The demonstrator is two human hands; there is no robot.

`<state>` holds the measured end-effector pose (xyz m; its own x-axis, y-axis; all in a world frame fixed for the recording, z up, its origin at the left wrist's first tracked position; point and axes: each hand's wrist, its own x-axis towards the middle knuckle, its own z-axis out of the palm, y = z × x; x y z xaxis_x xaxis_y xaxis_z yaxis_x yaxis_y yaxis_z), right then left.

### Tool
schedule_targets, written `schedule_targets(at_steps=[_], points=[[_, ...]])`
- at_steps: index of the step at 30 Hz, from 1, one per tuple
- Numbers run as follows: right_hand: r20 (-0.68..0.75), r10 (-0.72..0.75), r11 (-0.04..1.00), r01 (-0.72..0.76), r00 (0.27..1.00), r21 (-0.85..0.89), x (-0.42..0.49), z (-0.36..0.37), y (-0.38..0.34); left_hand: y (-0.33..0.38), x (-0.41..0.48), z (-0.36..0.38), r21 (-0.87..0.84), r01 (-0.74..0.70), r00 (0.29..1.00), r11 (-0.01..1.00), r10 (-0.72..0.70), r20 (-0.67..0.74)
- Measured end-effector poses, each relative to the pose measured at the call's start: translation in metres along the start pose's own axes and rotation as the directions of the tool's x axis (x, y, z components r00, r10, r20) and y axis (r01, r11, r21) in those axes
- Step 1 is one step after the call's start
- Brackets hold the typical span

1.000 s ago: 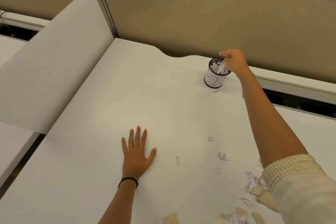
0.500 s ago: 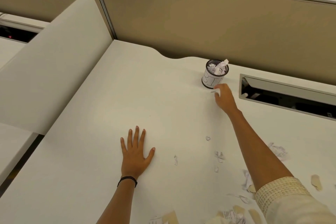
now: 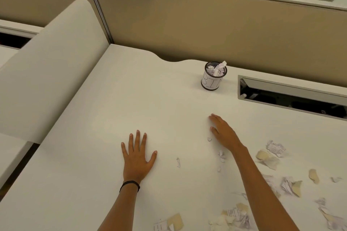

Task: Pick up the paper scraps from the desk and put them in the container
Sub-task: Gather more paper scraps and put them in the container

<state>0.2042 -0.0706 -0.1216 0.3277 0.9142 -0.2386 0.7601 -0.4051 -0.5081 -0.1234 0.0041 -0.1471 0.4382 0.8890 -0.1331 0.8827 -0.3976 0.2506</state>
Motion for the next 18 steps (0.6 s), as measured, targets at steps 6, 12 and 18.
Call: schedule_targets(at_steps=[6, 12, 18], points=[[-0.005, -0.018, 1.000, 0.018, 1.000, -0.006, -0.071, 0.023, -0.005, 0.002, -0.002, -0.003, -0.010, -0.009, 1.000, 1.000, 0.009, 0.009], [0.001, -0.006, 0.994, 0.006, 1.000, -0.113, -0.130, 0.048, -0.009, 0.003, -0.003, -0.005, -0.011, -0.020, 1.000, 1.000, 0.020, -0.002], [-0.072, -0.026, 1.000, 0.027, 0.997, 0.013, -0.191, 0.057, -0.006, 0.002, -0.004, -0.004, -0.025, -0.031, 1.000, 0.999, 0.030, -0.006]])
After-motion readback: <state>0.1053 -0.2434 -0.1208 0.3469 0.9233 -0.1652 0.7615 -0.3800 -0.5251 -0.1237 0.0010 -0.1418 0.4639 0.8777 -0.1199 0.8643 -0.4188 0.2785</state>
